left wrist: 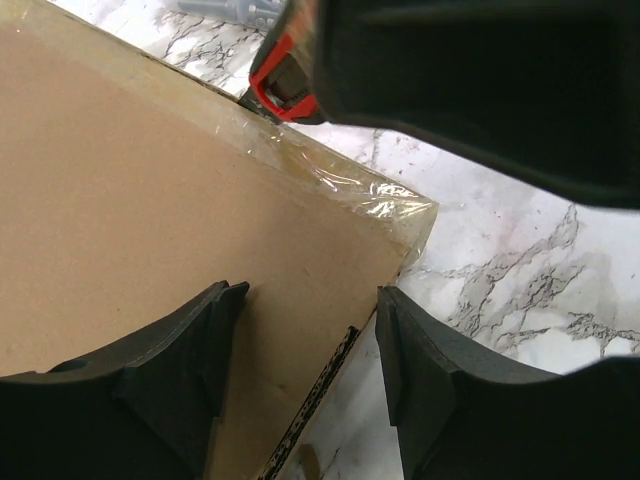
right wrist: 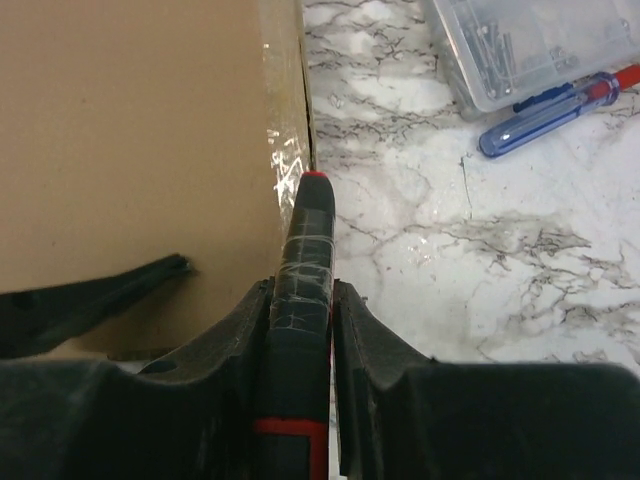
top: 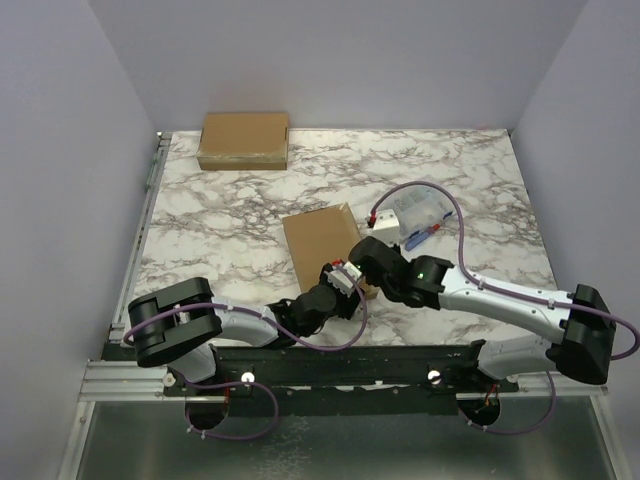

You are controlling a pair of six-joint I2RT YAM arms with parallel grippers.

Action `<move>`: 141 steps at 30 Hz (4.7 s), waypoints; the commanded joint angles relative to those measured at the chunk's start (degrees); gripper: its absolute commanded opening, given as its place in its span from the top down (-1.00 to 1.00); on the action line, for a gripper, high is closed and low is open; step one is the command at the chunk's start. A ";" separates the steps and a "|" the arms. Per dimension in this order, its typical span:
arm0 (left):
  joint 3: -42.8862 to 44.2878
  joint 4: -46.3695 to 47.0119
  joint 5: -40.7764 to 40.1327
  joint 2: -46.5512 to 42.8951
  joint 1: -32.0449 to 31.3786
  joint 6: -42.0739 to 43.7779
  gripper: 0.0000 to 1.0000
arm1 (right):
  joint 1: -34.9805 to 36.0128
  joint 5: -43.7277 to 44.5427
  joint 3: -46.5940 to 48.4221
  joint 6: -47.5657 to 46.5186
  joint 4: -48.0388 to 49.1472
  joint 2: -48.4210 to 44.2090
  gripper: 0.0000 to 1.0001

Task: Unpack the express box
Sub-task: Cut the express box at the center of the board.

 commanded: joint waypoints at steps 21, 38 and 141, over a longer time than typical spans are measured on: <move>-4.58 -8.35 4.45 -4.96 2.02 1.76 -0.36 | 4.87 -2.44 4.19 0.55 -7.61 -10.30 0.99; 14.24 -44.79 37.92 -35.39 17.28 -0.37 -0.59 | -17.75 -54.66 16.02 -24.99 -10.22 -4.74 0.99; 1.18 -15.18 17.11 -12.95 4.92 15.48 -0.32 | -18.03 -17.41 -1.61 -23.31 45.08 7.90 1.00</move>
